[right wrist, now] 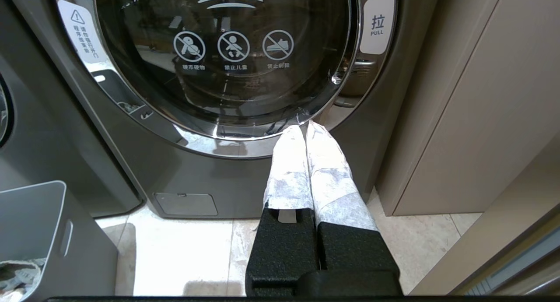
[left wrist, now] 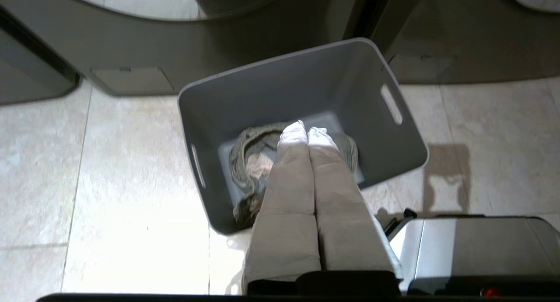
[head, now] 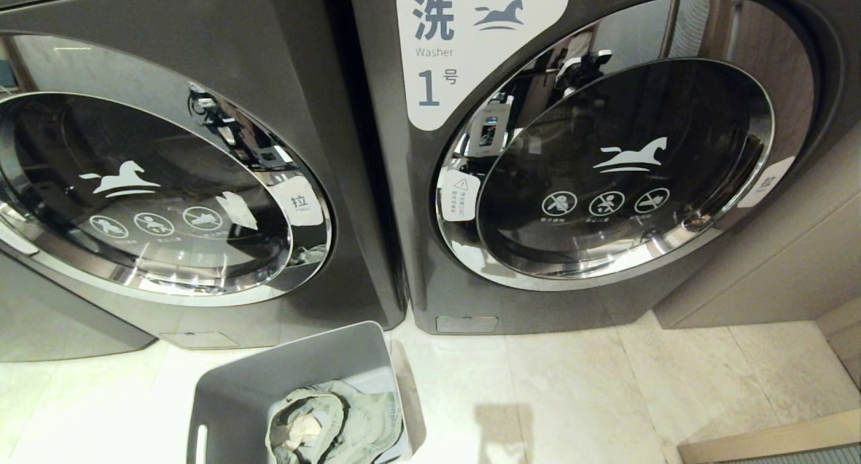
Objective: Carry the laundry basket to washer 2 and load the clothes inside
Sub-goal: Open the lid of the washing machine
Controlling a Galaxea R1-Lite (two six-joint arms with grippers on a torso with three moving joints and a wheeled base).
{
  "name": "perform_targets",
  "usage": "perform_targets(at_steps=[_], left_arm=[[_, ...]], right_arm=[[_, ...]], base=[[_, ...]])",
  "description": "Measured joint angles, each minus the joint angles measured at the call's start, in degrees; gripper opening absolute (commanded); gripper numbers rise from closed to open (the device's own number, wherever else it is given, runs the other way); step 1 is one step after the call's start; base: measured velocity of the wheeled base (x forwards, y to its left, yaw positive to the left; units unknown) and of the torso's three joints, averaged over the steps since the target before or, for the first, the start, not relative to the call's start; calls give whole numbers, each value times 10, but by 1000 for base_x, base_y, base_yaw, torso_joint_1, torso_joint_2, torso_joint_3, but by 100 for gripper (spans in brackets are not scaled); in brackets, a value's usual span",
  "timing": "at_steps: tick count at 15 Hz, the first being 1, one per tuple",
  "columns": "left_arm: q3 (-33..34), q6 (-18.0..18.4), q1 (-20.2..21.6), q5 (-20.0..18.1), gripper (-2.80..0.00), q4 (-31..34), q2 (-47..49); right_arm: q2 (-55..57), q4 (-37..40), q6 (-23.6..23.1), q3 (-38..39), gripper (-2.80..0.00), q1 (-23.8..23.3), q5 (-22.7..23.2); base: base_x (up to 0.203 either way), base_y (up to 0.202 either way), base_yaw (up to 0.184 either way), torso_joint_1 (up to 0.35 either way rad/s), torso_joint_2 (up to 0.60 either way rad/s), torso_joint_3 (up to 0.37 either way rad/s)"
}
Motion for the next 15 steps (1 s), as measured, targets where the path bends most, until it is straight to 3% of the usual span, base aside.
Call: perform_targets(at_steps=[5,9,15], left_arm=[[5,-5,7,-2,-280,-15,-103],[7,26,8,3,-280,-14,-123],[8,27,9,19,-280,24,-126]], right_arm=[[0,0,0,0,-280,0,0],[0,0,0,0,-280,0,0],[0,0,0,0,-280,0,0]], base=[[0,0,0,0,0,0],[0,0,0,0,0,0],[0,0,0,0,0,0]])
